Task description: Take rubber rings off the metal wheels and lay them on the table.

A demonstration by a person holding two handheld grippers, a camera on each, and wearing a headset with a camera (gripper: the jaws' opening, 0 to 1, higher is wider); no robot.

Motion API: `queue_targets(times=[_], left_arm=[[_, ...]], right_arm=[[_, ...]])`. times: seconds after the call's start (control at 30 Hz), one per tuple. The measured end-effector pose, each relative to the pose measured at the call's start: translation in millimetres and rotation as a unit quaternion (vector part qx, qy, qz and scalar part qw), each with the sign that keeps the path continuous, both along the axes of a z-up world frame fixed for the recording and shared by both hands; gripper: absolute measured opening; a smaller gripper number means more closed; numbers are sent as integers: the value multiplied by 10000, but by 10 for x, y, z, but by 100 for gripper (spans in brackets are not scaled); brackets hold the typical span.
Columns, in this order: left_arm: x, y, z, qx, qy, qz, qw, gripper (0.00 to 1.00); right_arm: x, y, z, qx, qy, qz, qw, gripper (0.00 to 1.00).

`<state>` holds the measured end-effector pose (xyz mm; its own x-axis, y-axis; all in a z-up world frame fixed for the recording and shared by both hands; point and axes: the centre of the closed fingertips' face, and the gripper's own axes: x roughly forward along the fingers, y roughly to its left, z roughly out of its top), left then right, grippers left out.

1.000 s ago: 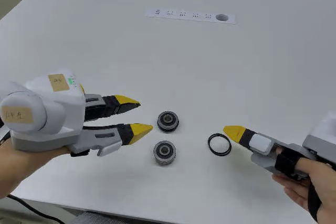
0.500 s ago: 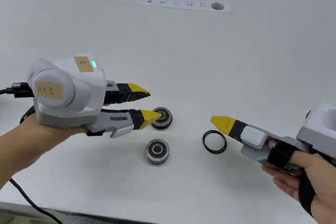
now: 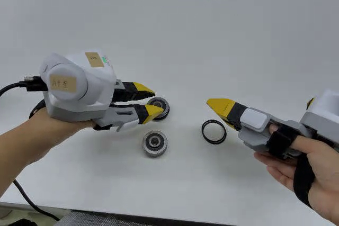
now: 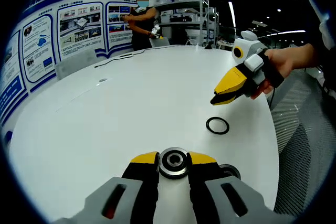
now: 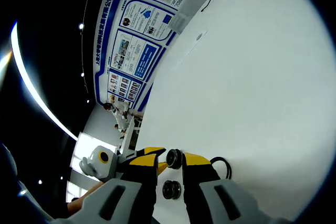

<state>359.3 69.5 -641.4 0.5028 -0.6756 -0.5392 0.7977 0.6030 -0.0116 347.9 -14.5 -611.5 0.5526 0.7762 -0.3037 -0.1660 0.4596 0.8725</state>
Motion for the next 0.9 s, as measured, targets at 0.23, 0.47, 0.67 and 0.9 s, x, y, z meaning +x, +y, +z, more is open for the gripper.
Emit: queue_targets(times=[0.23,0.47,0.67,0.9], left_arm=[[-11,-16,-57,76,56,-56,9999,20],[-18,-11,-69,49,87,-29,9999,18],[-16,-16,-73,14,122,-24,9999,17],[-15,-14,-112,129,115,-151,9997,14]], right_arm=[[5,24,-1,15,1,45,10000,19],[21,58,13,27,-29,145,9999,19],[53,115,15,58,-28,201,9998,19],[116,194,32,70,-79,321,9994,19]])
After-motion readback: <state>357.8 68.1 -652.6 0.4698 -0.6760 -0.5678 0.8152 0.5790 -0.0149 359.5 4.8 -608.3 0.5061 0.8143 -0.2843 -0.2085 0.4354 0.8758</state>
